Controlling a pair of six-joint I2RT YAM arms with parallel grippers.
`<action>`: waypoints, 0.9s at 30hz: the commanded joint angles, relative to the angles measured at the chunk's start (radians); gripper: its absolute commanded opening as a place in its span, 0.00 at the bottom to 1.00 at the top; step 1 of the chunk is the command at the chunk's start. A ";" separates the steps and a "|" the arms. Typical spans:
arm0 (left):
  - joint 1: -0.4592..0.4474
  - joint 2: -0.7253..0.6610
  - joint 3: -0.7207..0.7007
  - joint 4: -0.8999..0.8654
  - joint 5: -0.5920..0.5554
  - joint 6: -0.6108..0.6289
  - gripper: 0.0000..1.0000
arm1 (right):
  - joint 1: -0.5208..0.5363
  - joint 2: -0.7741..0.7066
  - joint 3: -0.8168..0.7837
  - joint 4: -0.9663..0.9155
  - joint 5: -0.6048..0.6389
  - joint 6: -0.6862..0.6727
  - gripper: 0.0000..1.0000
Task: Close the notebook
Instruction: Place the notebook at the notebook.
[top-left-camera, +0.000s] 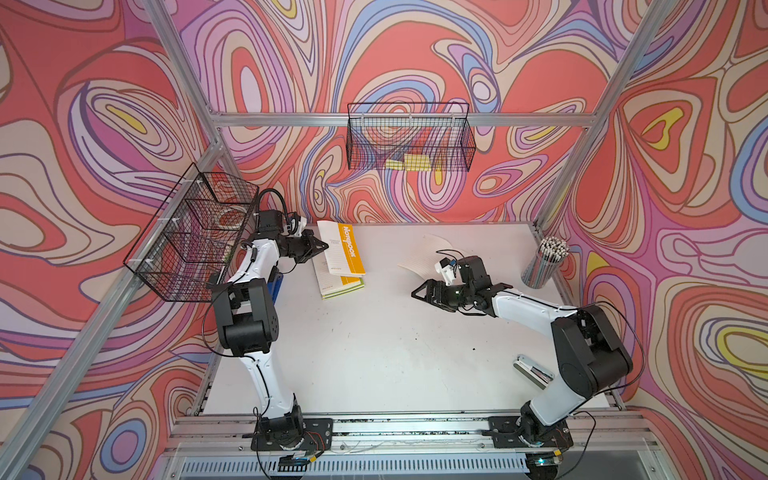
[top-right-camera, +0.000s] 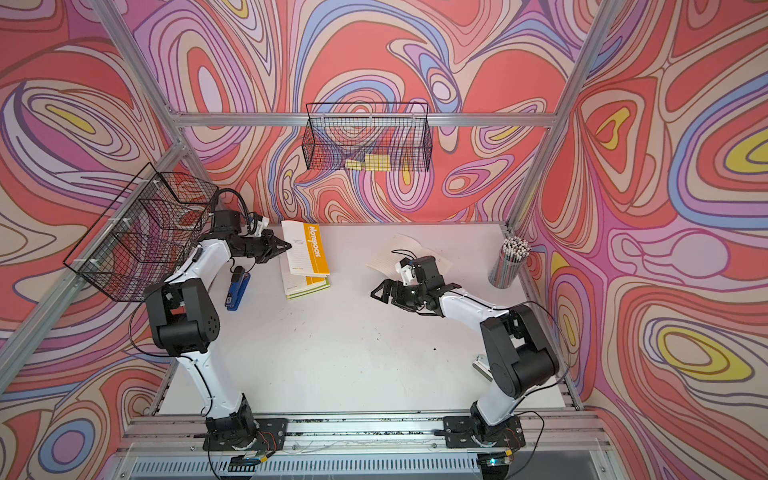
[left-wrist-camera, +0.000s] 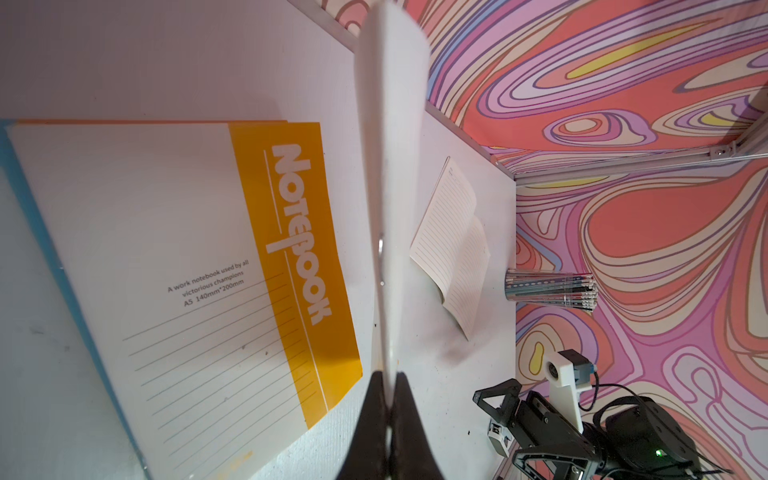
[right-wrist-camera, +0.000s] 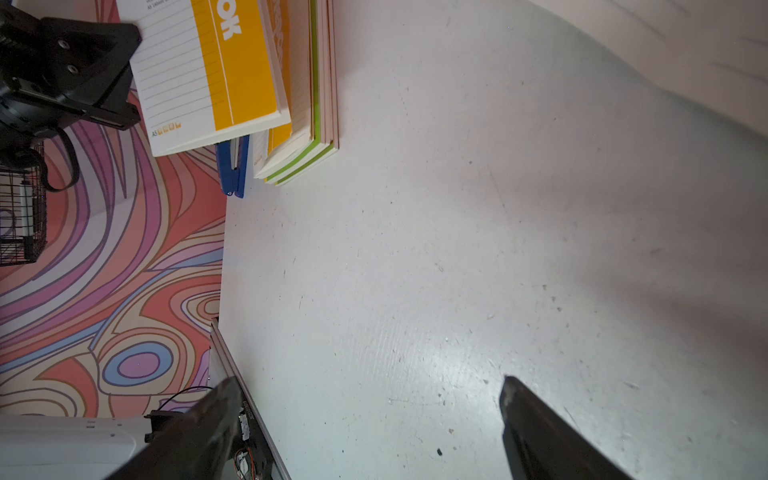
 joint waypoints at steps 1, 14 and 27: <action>0.017 0.053 0.022 -0.046 0.023 -0.005 0.00 | -0.008 0.022 0.025 0.033 -0.017 0.003 0.98; 0.029 0.158 0.075 -0.131 -0.064 0.053 0.00 | -0.012 0.070 0.034 0.054 -0.030 0.014 0.98; 0.028 0.196 0.076 -0.191 -0.185 0.131 0.00 | -0.014 0.075 0.015 0.069 -0.033 0.019 0.98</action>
